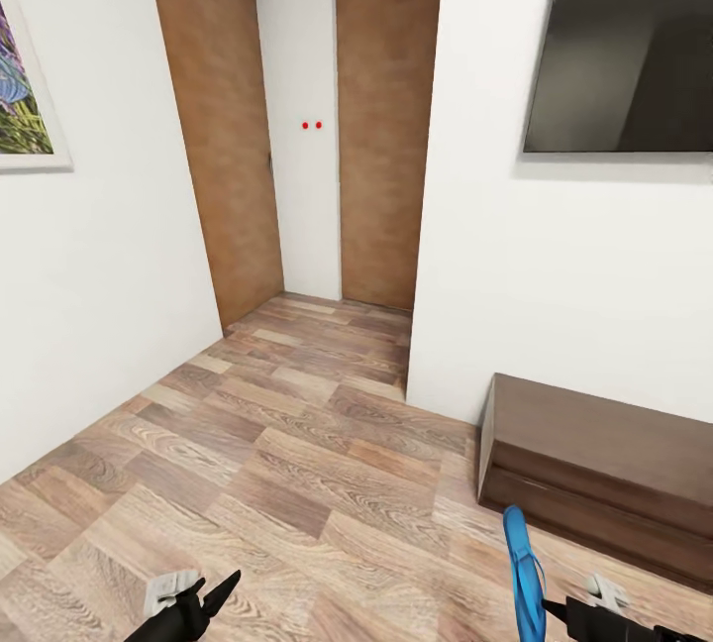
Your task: In the bedroom, move the book from the bed onto either nightstand, and place the two sandals side by side next to the bed.
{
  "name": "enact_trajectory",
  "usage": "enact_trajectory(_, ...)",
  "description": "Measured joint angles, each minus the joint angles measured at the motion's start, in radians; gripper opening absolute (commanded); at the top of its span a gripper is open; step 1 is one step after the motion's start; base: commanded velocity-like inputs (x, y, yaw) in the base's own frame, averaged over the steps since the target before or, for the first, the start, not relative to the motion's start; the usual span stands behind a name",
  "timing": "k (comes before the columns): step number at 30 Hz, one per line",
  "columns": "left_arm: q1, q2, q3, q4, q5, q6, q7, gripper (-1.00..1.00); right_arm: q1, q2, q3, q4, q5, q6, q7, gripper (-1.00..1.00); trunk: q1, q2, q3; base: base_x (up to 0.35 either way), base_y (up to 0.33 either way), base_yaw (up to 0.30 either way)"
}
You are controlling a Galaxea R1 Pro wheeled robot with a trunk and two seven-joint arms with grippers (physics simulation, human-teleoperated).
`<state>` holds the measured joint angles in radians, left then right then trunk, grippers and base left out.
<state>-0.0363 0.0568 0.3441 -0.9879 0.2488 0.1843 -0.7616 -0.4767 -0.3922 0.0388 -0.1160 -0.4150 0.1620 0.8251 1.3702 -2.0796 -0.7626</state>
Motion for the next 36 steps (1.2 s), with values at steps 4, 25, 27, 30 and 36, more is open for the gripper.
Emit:
enact_trajectory(4, 0.000, 0.000, 0.000, 0.000, 0.000, 0.000, 0.000, 1.00, 0.000, 0.000, 0.000, 0.000, -0.002, 0.000, 0.000, -1.00, 0.000, 0.000, 0.000, 0.000, 0.000, -0.196)
enact_trajectory(25, 0.000, 0.000, 0.000, 0.000, 0.000, 0.000, -0.002, 1.00, 0.000, 0.000, 0.001, 0.000, 0.003, 0.000, -0.002, -1.00, 0.000, 0.000, 0.000, 0.000, 0.000, -0.278)
enact_trajectory(27, 0.000, 0.000, 0.000, 0.000, 0.000, 0.000, -0.002, 1.00, 0.000, 0.000, 0.001, 0.000, 0.003, 0.000, -0.002, -1.00, 0.000, 0.000, 0.000, 0.000, 0.000, -0.282)
enact_trajectory(30, 0.000, 0.000, 0.000, 0.000, 0.000, 0.000, -0.002, 1.00, 0.000, 0.000, 0.001, 0.000, 0.003, 0.000, -0.002, -1.00, 0.000, 0.000, 0.000, 0.000, 0.000, -0.282)
enact_trajectory(36, 0.000, 0.000, 0.000, 0.000, 0.000, 0.000, -0.002, 1.00, 0.000, 0.000, 0.001, 0.000, 0.003, 0.000, -0.003, -1.00, 0.000, 0.000, 0.000, 0.000, 0.000, -0.282)
